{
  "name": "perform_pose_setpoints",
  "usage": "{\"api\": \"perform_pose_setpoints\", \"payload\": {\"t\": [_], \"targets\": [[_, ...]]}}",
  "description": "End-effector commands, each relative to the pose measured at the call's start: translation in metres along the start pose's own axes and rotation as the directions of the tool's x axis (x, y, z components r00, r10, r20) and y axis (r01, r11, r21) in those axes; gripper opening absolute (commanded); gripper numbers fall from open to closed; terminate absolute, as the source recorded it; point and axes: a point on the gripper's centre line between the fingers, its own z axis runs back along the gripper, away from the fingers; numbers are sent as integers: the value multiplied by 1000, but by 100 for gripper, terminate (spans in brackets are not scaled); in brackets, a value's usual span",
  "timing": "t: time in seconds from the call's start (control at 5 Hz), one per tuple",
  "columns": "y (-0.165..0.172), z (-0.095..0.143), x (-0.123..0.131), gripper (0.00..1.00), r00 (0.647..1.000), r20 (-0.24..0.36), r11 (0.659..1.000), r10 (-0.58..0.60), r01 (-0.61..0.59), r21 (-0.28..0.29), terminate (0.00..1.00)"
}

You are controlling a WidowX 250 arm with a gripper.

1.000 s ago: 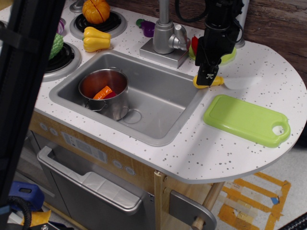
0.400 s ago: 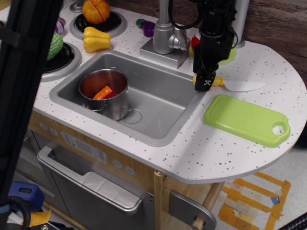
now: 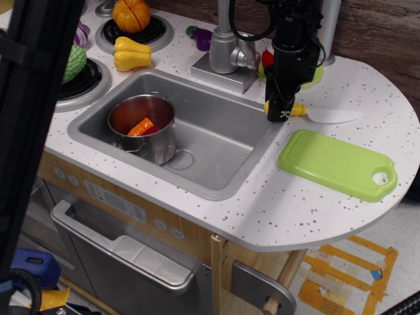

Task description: Put knife on cutting board

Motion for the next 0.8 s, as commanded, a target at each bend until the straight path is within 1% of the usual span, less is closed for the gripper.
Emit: {"api": "perform_pose_setpoints", "payload": {"t": [0.0,0.2,0.4,0.6], "targets": [[4,44,1,0,1000,14,996,16,-17,86,0],[-6,67,8,0,998,-6,992,62,-61,111,0],[-21,75,9,0,994,25,991,104,-106,86,0],[-38,82,9,0,990,25,987,140,-141,78,0]]}}
